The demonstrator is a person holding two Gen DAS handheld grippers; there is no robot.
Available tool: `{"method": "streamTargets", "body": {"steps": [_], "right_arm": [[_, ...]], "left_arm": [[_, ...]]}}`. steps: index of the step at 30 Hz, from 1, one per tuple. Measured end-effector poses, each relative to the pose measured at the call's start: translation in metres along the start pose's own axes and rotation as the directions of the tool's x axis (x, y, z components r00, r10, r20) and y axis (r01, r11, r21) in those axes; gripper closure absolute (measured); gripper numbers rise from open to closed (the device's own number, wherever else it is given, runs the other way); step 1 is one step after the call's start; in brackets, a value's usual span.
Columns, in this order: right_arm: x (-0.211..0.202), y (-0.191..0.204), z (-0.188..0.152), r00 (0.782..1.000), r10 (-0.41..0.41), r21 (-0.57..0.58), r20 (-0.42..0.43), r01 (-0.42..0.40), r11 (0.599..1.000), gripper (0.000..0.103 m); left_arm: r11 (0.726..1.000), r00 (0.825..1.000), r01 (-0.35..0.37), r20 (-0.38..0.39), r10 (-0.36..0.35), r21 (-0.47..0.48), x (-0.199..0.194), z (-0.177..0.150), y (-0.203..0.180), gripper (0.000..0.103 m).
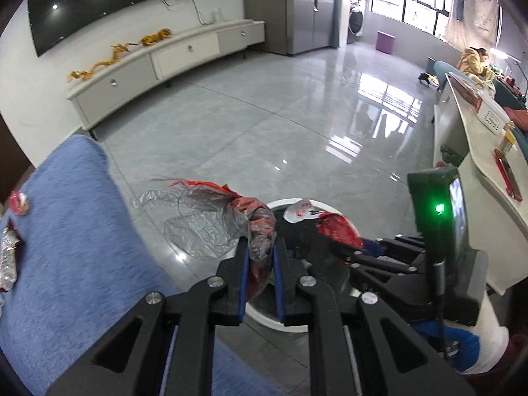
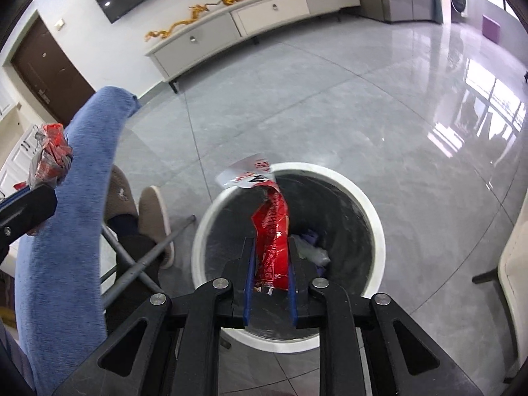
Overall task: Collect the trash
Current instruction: 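Carry both wrappers over the bin and open both tools to drop them, then return both open tools to the remaining wrappers on the rug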
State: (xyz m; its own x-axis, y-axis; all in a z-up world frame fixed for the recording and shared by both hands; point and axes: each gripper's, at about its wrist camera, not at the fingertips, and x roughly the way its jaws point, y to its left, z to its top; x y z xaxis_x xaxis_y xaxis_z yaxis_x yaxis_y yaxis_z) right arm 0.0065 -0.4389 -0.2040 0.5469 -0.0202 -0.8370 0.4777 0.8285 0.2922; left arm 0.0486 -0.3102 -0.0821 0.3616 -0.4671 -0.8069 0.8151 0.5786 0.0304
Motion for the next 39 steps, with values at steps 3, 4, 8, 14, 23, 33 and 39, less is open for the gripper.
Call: {"method": "streamTargets", "body": {"steps": [3, 4, 8, 14, 23, 33, 39], "right_arm": [[0.005, -0.007, 0.001, 1.0, -0.005, 0.019, -0.007, 0.005, 1.0, 0.081], [0.005, -0.011, 0.0, 1.0, -0.007, 0.024, -0.007, 0.007, 1.0, 0.074], [0.005, -0.019, -0.001, 1.0, -0.025, 0.044, -0.005, 0.026, 0.999, 0.063], [0.002, -0.03, -0.004, 0.999, -0.044, 0.071, -0.001, 0.044, 0.997, 0.061], [-0.004, -0.029, -0.004, 0.998, -0.055, 0.074, 0.012, 0.054, 0.996, 0.06], [-0.022, -0.01, 0.004, 0.997, -0.06, 0.036, 0.049, 0.058, 0.998, 0.06], [-0.037, 0.019, 0.008, 0.995, -0.061, -0.03, 0.082, 0.064, 0.998, 0.06]], "left_arm": [[0.999, 0.999, 0.041, -0.015, -0.041, -0.012, 0.008, 0.005, -0.006, 0.089], [0.999, 0.998, 0.052, -0.021, -0.052, -0.015, 0.01, 0.006, -0.008, 0.088], [0.997, 0.997, 0.077, -0.017, -0.077, -0.027, 0.014, 0.011, -0.011, 0.062], [0.997, 0.998, 0.069, -0.012, -0.069, -0.047, 0.011, 0.011, -0.01, 0.058], [0.994, 0.998, 0.066, 0.009, -0.065, -0.083, -0.004, 0.001, 0.001, 0.057], [0.993, 0.984, -0.015, 0.174, 0.035, -0.113, -0.049, -0.006, 0.021, 0.057], [0.984, 0.978, -0.057, 0.189, 0.089, -0.17, -0.068, -0.017, 0.046, 0.057]]}}
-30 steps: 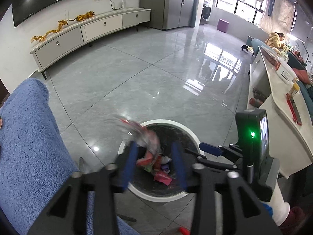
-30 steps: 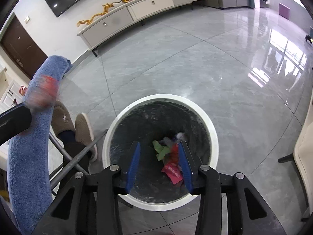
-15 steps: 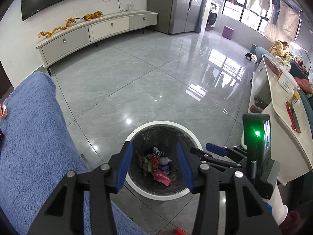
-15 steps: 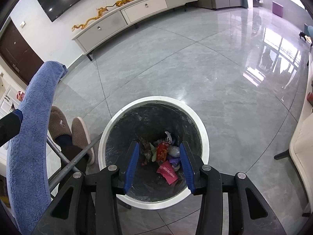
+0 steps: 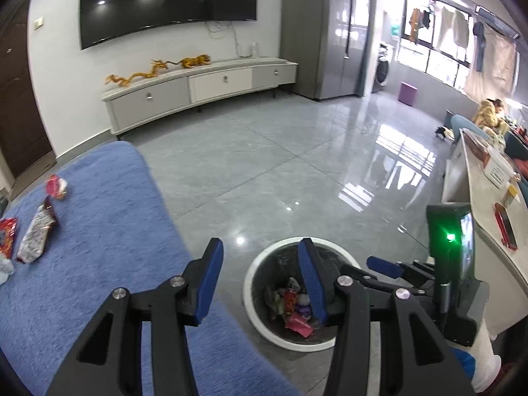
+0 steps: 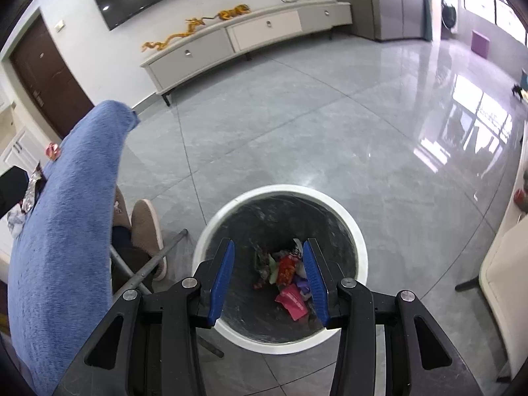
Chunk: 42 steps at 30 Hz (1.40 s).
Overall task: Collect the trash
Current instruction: 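Return both open tools to the remaining wrappers on the rug, then grasp the brown chocolate wrapper with the right tool while the left tool grasps the white printed wrapper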
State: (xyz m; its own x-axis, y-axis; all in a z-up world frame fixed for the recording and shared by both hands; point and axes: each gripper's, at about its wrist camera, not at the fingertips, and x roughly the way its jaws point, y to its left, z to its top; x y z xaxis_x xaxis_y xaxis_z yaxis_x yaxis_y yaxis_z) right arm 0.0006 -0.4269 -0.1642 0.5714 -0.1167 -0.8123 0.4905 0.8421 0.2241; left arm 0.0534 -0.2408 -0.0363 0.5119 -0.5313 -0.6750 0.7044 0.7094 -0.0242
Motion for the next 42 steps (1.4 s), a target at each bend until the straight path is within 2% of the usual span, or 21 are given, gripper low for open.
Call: {"method": "streamTargets", "body": {"steps": [7, 11, 16, 20, 33, 42], "right_arm": [[-0.015, 0.046, 0.006, 0.999, 0.043, -0.09, 0.023, -0.041, 0.995, 0.06], [-0.026, 0.082, 0.01, 0.995, 0.088, -0.164, 0.042, -0.08, 0.983, 0.06], [-0.037, 0.121, 0.013, 0.987, 0.151, -0.229, 0.055, -0.135, 0.964, 0.056], [-0.044, 0.148, 0.01, 0.98, 0.193, -0.277, 0.054, -0.171, 0.946, 0.053], [-0.058, 0.206, -0.007, 0.97, 0.243, -0.397, 0.027, -0.213, 0.893, 0.05], [-0.059, 0.236, -0.011, 0.966, 0.257, -0.452, 0.007, -0.226, 0.863, 0.05]], "left_arm": [[0.986, 0.991, -0.122, 0.049, 0.128, -0.115, -0.029, -0.006, 0.045, 0.057], [0.961, 0.972, -0.209, 0.064, 0.224, -0.181, -0.046, -0.013, 0.078, 0.057], [0.924, 0.953, -0.275, 0.05, 0.298, -0.266, -0.062, -0.028, 0.118, 0.057], [0.892, 0.94, -0.308, 0.038, 0.339, -0.331, -0.072, -0.039, 0.139, 0.048], [0.816, 0.898, -0.371, 0.052, 0.437, -0.443, -0.111, -0.062, 0.181, 0.048], [0.79, 0.886, -0.386, 0.046, 0.461, -0.476, -0.124, -0.075, 0.2, 0.048]]}}
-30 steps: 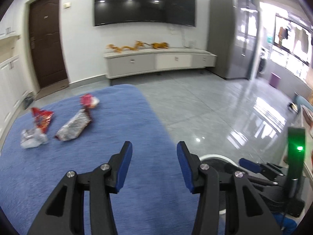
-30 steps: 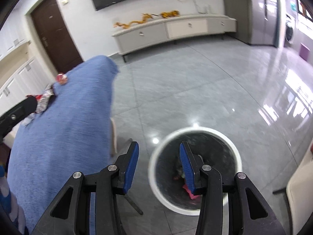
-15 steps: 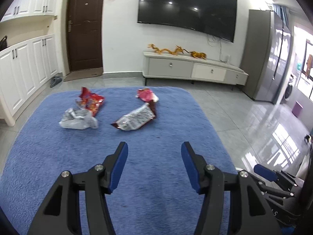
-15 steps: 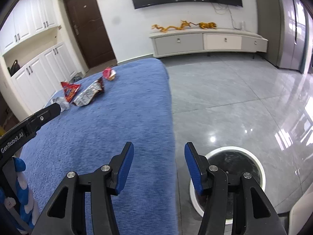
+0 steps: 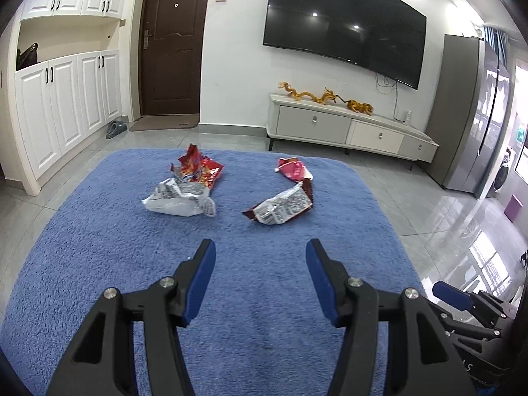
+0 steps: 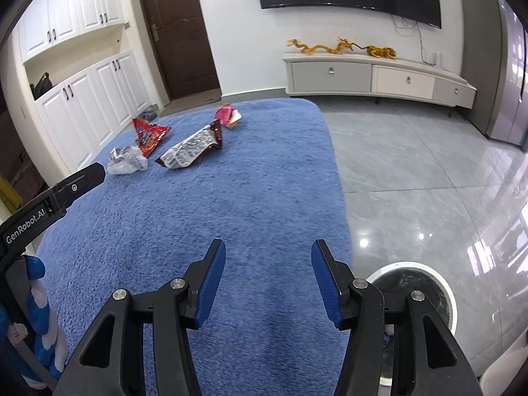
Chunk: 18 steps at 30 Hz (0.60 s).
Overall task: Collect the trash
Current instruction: 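Grasp the brown chocolate wrapper with the right tool while the left tool grasps the white printed wrapper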
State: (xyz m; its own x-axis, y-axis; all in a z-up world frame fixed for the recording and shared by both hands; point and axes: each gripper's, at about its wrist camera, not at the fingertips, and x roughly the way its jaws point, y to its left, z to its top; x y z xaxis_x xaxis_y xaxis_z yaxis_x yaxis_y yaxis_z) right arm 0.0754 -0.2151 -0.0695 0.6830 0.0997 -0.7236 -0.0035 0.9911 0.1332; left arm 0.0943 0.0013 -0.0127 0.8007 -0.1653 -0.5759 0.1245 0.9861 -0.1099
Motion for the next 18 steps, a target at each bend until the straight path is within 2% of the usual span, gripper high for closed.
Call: {"method": "streamTargets", "body": {"steps": [3, 6, 18], "right_arm": [[0.004, 0.008, 0.002, 1.0, 0.007, -0.014, -0.008, -0.007, 1.0, 0.049], [0.008, 0.014, 0.004, 1.0, 0.011, -0.026, -0.017, -0.011, 1.0, 0.049], [0.035, 0.035, 0.012, 0.998, 0.03, -0.062, -0.062, -0.034, 0.997, 0.049]], "left_arm": [[1.0, 1.0, -0.006, 0.0, 0.006, -0.011, 0.002, -0.001, 0.006, 0.046], [1.0, 1.0, -0.015, -0.003, 0.015, -0.026, 0.005, -0.001, 0.014, 0.039], [0.998, 0.998, -0.046, -0.046, 0.044, -0.052, 0.031, -0.004, 0.041, 0.038]]}}
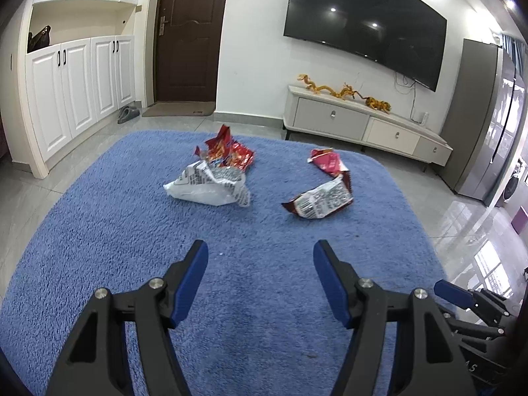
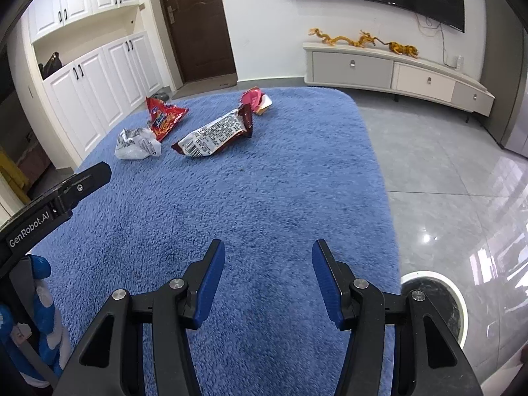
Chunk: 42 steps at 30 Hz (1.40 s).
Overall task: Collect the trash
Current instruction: 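Grasp the brown chocolate wrapper with the right tool while the left tool grasps the white printed wrapper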
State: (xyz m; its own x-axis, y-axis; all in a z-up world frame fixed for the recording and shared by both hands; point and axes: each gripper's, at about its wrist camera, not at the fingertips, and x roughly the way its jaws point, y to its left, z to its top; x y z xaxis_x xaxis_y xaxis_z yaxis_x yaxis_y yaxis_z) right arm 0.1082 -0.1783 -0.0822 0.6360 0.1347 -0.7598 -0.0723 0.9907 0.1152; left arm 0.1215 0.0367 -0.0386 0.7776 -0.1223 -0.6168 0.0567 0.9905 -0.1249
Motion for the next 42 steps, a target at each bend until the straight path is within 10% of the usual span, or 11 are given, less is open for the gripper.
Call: {"method": "streamTargets", "body": {"steps": [17, 27, 42], "right_arm": [[0.05, 0.024, 0.031, 0.997, 0.06, -0.038, -0.039, -0.062, 0.997, 0.047], [0.071, 0.04, 0.063, 0.992, 0.12, -0.042, -0.022, -0.121, 0.992, 0.041], [0.128, 0.025, 0.111, 0.973, 0.23, 0.255, 0.009, -0.225, 0.941, 0.039]], "left_arm": [[0.996, 0.997, -0.047, -0.063, 0.042, -0.077, 0.036, 0.007, 0.079, 0.036], [1.0, 0.999, -0.027, 0.032, 0.027, 0.007, 0.047, 0.047, 0.072, 0.026], [0.998, 0.999, -0.01, -0.042, 0.013, 0.063, 0.111, 0.083, 0.054, 0.026]]}}
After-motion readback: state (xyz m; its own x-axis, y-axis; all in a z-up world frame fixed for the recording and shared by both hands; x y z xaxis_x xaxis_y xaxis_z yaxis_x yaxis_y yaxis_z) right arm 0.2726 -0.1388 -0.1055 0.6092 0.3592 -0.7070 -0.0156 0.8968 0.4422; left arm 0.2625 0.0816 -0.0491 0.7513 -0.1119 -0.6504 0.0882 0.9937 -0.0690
